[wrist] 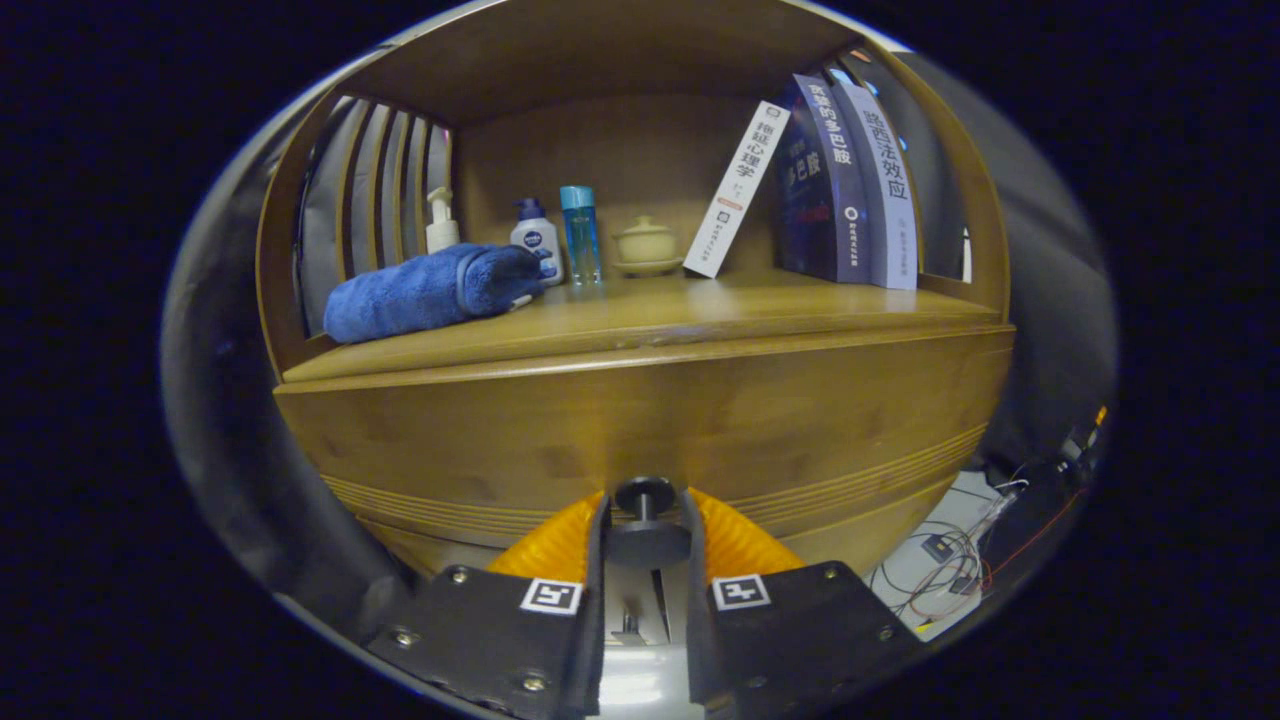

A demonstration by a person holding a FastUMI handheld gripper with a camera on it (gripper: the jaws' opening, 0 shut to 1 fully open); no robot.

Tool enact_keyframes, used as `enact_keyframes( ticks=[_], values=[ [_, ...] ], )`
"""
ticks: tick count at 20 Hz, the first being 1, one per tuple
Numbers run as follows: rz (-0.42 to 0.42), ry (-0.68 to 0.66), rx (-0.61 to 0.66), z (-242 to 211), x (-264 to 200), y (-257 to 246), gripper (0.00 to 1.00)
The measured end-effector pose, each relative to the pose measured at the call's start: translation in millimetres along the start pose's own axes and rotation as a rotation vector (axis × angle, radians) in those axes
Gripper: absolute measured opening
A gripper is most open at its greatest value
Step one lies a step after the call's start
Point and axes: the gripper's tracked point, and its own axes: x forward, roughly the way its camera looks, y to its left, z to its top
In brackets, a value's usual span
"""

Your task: Pull open the drawer, take out the items inside it, and place them on the countertop above the cabinet.

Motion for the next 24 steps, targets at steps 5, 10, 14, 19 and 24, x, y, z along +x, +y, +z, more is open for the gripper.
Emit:
enact_keyframes(
  ticks=[5, 10, 14, 19, 24],
  values=[
    [-0.004, 0.014, 0.022, -4.6, -12.2, 1.3, 0.33],
    [-0.063, 0.015, 0.076, -21.0, -59.4, -3.7, 0.33],
    [-0.094, 0.025, 0.084, -35.6, -100.0, -7.3, 0.33],
    [-0.128, 0.045, 0.11, -57.4, -141.1, -10.2, 0.33],
    [-0.155, 0.031, 0.177, -72.6, -175.5, -10.3, 0.33]
  ],
)
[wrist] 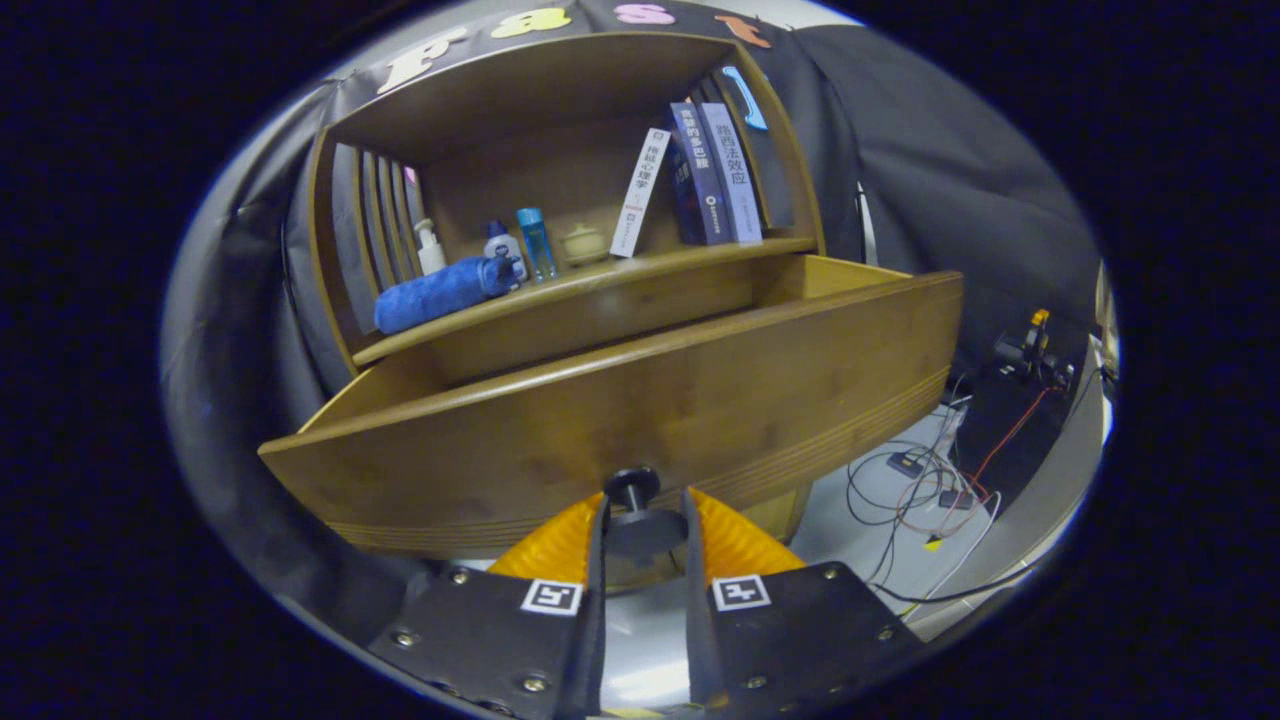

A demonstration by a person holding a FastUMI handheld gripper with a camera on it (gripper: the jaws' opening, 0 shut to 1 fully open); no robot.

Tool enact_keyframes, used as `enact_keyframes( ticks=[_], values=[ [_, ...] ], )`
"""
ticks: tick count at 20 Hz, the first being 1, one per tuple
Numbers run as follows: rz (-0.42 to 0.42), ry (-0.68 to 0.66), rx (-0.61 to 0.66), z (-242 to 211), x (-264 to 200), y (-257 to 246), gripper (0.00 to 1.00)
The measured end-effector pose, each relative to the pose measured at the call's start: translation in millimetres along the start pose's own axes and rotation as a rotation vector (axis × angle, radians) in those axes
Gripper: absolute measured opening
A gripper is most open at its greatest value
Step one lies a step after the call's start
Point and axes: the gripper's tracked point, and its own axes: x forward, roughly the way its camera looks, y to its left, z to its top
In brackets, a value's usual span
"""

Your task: Pull open the drawer, take out the items inside it, and place them on the countertop above the cabinet.

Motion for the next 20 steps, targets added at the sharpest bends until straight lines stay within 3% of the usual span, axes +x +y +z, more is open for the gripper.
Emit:
enact_keyframes(
  ticks=[6, 12, 17, 20],
  values=[
    [-0.047, 0.006, 0.031, -7.2, -13.8, -3.9, 0.33],
    [-0.026, -0.02, 0.056, -5.0, -12.4, -4.0, 0.36],
    [-0.096, 0.018, -0.082, -4.3, -14.5, -3.4, 0.39],
    [-0.082, 0.039, -0.112, -4.4, -16.8, -3.0, 0.39]
  ],
)
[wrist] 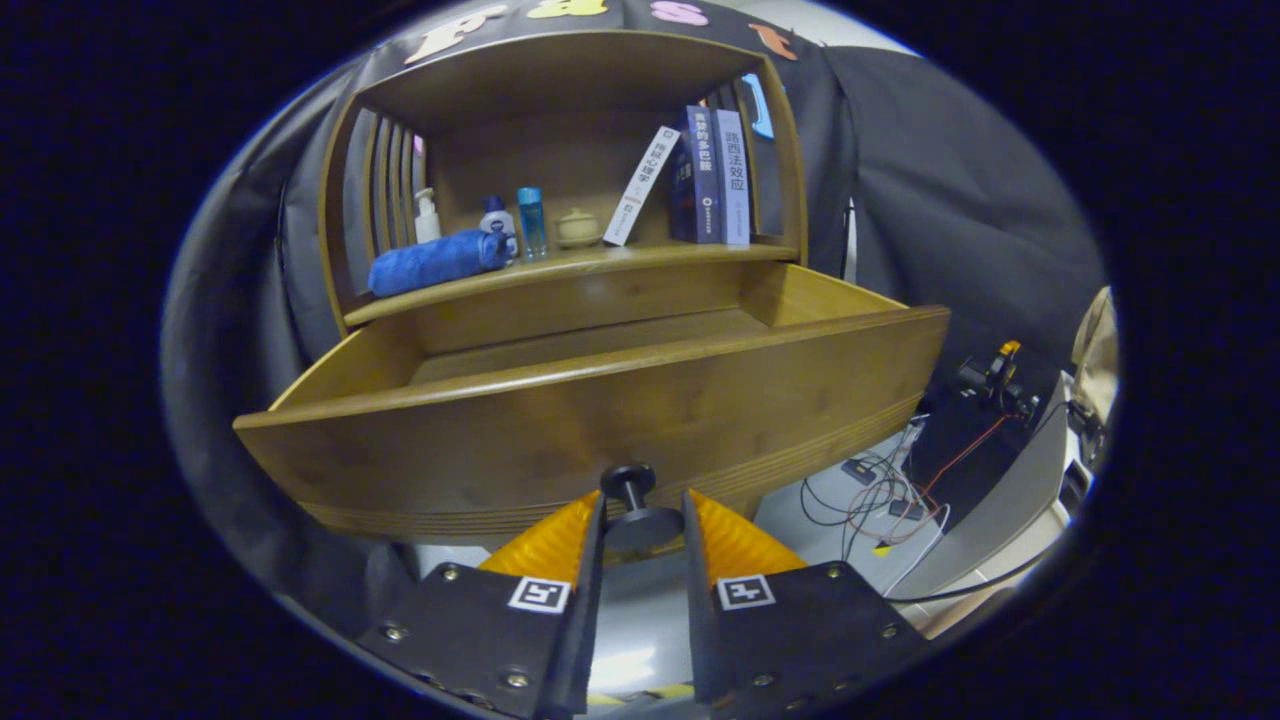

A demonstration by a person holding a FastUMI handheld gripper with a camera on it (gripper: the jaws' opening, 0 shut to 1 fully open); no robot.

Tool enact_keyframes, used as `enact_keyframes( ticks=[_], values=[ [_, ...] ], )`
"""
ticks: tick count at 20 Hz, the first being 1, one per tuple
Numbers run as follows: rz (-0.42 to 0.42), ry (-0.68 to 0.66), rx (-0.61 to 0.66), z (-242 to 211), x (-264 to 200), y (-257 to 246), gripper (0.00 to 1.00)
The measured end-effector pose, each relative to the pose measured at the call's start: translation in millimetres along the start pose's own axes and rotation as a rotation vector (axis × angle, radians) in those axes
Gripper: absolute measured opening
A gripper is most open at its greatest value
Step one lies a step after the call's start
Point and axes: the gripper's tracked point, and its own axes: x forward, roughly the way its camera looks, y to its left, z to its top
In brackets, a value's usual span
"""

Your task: Pull open the drawer, take out the items inside it, and place them on the countertop above the cabinet.

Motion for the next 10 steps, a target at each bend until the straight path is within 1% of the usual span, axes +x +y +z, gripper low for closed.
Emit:
enact_keyframes(
  ticks=[2, 5, 7, 10],
  values=[
    [0.011, -0.01, -0.002, 2.7, -9.6, -0.9, 0.45],
    [0.018, -0.038, -0.017, 11.7, -22.1, -3.2, 0.46],
    [0.025, -0.082, -0.04, 28.7, -33.7, -0.4, 0.47],
    [0.038, -0.167, -0.091, 67.7, -48.6, 7.7, 0.47]
  ],
)
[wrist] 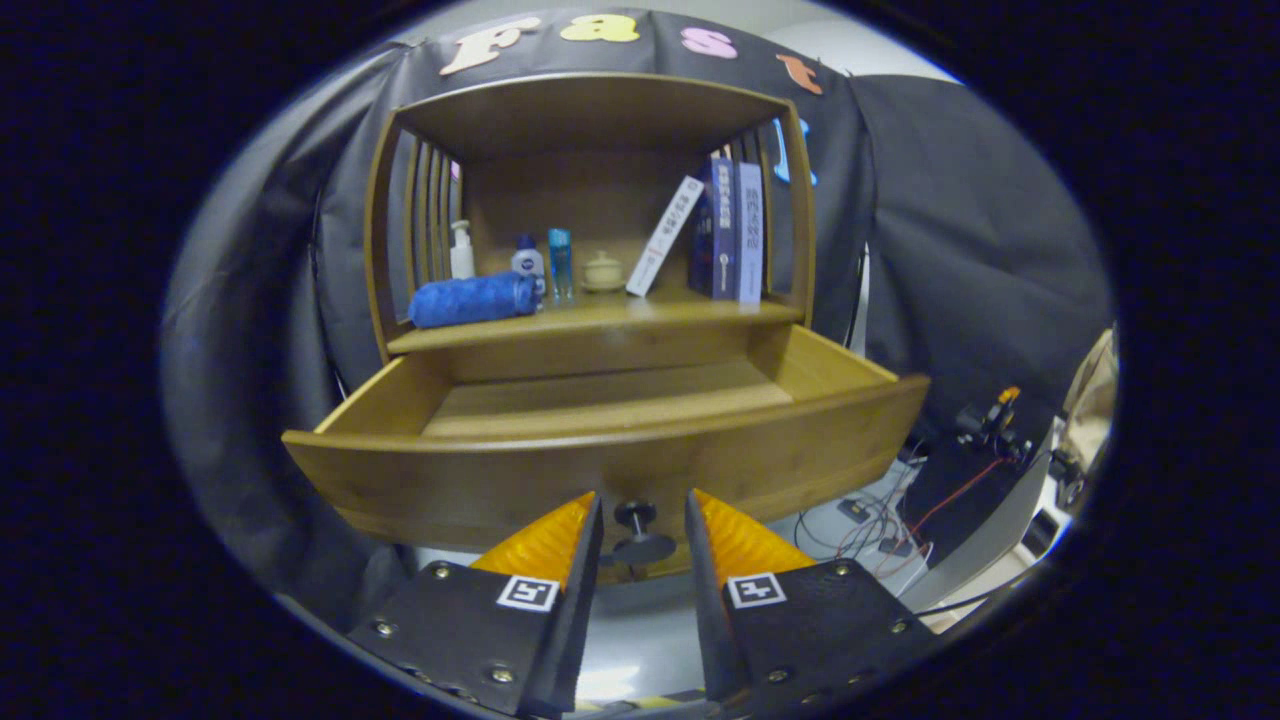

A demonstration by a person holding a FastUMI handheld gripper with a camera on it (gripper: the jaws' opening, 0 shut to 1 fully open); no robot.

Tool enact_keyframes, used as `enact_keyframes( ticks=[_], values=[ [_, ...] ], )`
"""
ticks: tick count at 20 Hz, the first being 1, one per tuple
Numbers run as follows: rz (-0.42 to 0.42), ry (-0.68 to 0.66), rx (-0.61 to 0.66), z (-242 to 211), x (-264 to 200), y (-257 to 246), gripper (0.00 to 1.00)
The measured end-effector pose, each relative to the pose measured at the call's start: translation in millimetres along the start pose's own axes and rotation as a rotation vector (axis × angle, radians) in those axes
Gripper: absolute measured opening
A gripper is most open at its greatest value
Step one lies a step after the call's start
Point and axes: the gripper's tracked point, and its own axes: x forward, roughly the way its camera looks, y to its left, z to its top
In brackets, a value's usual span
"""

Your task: Pull open the drawer, take out the items inside it, and place them on the countertop above the cabinet.

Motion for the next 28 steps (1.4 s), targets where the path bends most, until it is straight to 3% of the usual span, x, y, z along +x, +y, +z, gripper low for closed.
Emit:
enact_keyframes(
  ticks=[5, 8, 12, 16, 17, 24, 27, 28],
  values=[
    [0.07, -0.133, -0.032, 66.7, 9.0, 28.5, 0.47],
    [0.057, -0.143, 0.014, 92.6, 29.6, 32.9, 0.48],
    [0.016, -0.045, 0.107, 86.5, 65.0, 24.9, 0.53],
    [-0.033, 0.1, 0.191, 60.0, 90.7, 18.9, 0.84],
    [-0.034, 0.117, 0.194, 57.1, 95.3, 20.2, 0.88],
    [-0.123, 0.33, 0.17, 23.5, 123.6, 11.0, 0.88],
    [-0.114, 0.444, 0.175, 2.0, 138.1, 16.9, 0.88],
    [-0.146, 0.48, 0.12, -2.4, 146.7, 9.0, 0.88]
  ],
)
